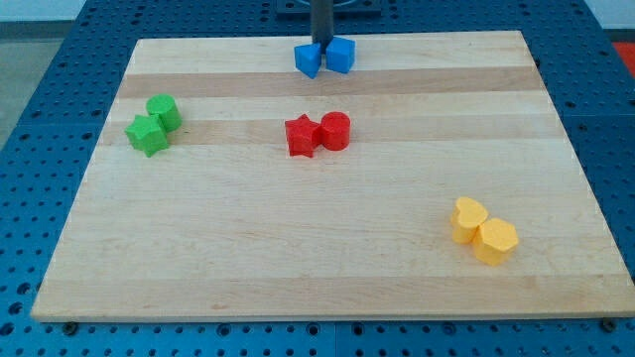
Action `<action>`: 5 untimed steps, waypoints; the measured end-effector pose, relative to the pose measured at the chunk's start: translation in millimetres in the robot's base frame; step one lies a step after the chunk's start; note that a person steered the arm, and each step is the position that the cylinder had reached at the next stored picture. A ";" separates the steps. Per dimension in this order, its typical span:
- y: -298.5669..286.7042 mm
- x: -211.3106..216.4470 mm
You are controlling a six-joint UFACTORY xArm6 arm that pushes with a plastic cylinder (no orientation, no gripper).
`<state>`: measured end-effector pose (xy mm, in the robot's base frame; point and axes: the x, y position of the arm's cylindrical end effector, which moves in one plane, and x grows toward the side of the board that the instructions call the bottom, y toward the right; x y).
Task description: Drag the triangle to the top left side of the red star
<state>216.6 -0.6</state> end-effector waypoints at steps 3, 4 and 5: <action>5.8 18.1; -10.1 18.1; -31.2 18.1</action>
<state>234.6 -31.8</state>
